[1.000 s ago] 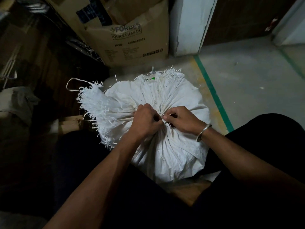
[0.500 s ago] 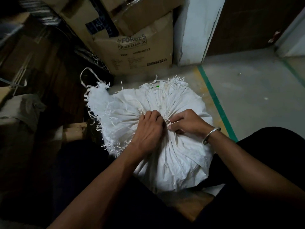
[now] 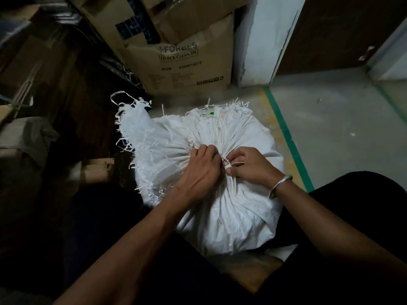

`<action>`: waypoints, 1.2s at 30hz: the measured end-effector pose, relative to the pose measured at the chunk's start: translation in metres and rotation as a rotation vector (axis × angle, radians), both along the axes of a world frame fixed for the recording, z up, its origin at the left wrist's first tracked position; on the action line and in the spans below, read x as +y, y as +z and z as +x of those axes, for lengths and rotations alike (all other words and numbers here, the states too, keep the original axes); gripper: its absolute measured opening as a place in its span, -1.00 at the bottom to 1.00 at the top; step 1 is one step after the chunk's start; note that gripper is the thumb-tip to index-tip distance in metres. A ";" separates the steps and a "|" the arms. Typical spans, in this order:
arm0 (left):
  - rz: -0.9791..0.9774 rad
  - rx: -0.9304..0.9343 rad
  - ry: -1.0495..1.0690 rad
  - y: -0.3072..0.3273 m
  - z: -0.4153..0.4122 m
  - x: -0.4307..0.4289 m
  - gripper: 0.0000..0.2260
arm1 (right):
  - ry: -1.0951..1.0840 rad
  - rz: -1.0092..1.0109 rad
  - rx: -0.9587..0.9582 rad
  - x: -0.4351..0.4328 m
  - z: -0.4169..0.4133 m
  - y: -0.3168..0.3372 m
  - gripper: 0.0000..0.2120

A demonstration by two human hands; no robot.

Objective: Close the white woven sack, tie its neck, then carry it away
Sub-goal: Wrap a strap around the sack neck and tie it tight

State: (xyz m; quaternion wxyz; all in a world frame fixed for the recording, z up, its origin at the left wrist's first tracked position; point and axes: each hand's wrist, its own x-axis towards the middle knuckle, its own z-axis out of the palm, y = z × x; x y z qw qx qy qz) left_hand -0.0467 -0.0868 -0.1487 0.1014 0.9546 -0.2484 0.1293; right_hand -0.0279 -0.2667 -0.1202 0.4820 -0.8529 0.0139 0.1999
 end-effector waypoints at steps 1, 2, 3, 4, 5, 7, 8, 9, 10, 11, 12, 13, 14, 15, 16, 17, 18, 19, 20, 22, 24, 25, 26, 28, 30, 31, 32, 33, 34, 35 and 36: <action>0.015 -0.023 -0.007 0.000 0.000 -0.002 -0.93 | -0.001 -0.140 -0.139 0.001 -0.004 0.000 -0.64; 0.019 -0.038 -0.007 0.000 0.001 -0.003 -0.93 | 0.023 -0.290 -0.304 0.002 -0.008 0.000 -0.60; 0.016 -0.047 -0.005 0.002 0.001 -0.003 -0.92 | 0.066 -0.425 -0.457 0.005 -0.012 0.000 -0.63; 0.013 -0.050 -0.003 0.003 0.002 -0.003 -0.91 | 0.102 -0.509 -0.567 0.007 -0.013 0.001 -0.69; 0.011 -0.052 -0.005 0.004 0.002 -0.003 -0.89 | 0.131 -0.543 -0.618 0.008 -0.014 0.004 -0.75; 0.000 -0.054 -0.007 0.007 0.002 -0.001 -0.89 | 0.189 -0.474 -0.587 0.007 -0.010 0.007 -0.80; -0.005 -0.054 -0.009 0.008 0.001 0.000 -0.91 | 0.223 -0.428 -0.555 0.004 -0.008 0.006 -0.80; -0.001 -0.052 -0.012 0.008 0.001 0.002 -0.91 | 0.261 -0.407 -0.529 0.003 -0.007 0.006 -0.80; 0.006 -0.046 -0.016 0.008 0.001 0.003 -0.91 | 0.306 -0.414 -0.517 0.002 -0.004 0.005 -0.81; 0.015 -0.038 -0.025 0.007 -0.001 0.003 -0.89 | 0.353 -0.445 -0.516 0.003 -0.003 0.004 -0.87; 0.022 -0.027 -0.035 0.006 -0.003 0.004 -0.88 | 0.399 -0.471 -0.520 0.005 -0.001 0.003 -0.94; 0.023 -0.016 -0.046 0.005 -0.005 0.004 -0.87 | 0.421 -0.498 -0.521 0.008 0.002 0.003 -0.87; 0.018 -0.002 -0.053 0.005 -0.006 0.005 -0.86 | 0.444 -0.527 -0.523 0.010 0.007 0.002 -0.81; 0.007 0.007 -0.063 0.004 -0.006 0.005 -0.85 | 0.460 -0.562 -0.517 0.014 0.011 0.006 -0.80; -0.010 0.016 -0.068 0.004 -0.006 0.006 -0.86 | 0.489 -0.597 -0.513 0.016 0.014 0.009 -0.81; -0.036 0.020 -0.071 0.002 -0.005 0.007 -0.87 | 0.518 -0.631 -0.492 0.019 0.016 0.013 -0.81; -0.064 0.027 -0.067 0.002 -0.004 0.008 -0.86 | 0.534 -0.642 -0.488 0.020 0.019 0.015 -0.81; -0.094 0.028 -0.064 0.002 -0.003 0.009 -0.86 | 0.541 -0.650 -0.475 0.022 0.020 0.018 -0.79; -0.123 0.038 -0.066 0.003 -0.003 0.010 -0.85 | 0.538 -0.646 -0.473 0.025 0.020 0.020 -0.79; -0.191 0.055 -0.065 0.006 -0.002 0.012 -0.91 | 0.498 -0.629 -0.486 0.029 0.016 0.018 -0.78; -0.303 0.121 -0.009 0.011 0.000 0.015 -0.92 | 0.416 -0.619 -0.546 0.033 0.010 0.015 -0.84; -0.348 0.158 0.024 0.012 0.002 0.016 -0.85 | 0.388 -0.632 -0.586 0.036 0.005 0.014 -0.88; -0.368 0.188 0.044 0.014 0.002 0.017 -0.81 | 0.388 -0.654 -0.628 0.037 0.002 0.011 -0.89; -0.352 0.219 0.033 0.017 0.002 0.019 -0.81 | 0.444 -0.715 -0.679 0.038 -0.001 0.010 -0.84; -0.319 0.205 0.003 0.020 0.002 0.020 -0.85 | 0.459 -0.749 -0.733 0.033 0.000 0.007 -0.78; -0.317 0.185 -0.009 0.021 0.002 0.021 -0.88 | 0.449 -0.738 -0.739 0.030 0.000 0.008 -0.78; -0.324 0.165 -0.014 0.021 0.003 0.022 -0.91 | 0.432 -0.710 -0.740 0.028 0.001 0.008 -0.79; -0.337 0.144 -0.017 0.020 0.003 0.023 -0.93 | 0.408 -0.672 -0.733 0.026 0.001 0.009 -0.81; -0.351 0.135 -0.012 0.020 0.003 0.024 -0.95 | 0.377 -0.639 -0.741 0.024 0.002 0.007 -0.83; -0.369 0.139 0.001 0.018 0.003 0.024 -0.95 | 0.348 -0.607 -0.752 0.023 0.002 0.005 -0.84; -0.388 0.155 0.019 0.017 0.002 0.025 -0.94 | 0.325 -0.569 -0.768 0.022 0.002 0.003 -0.85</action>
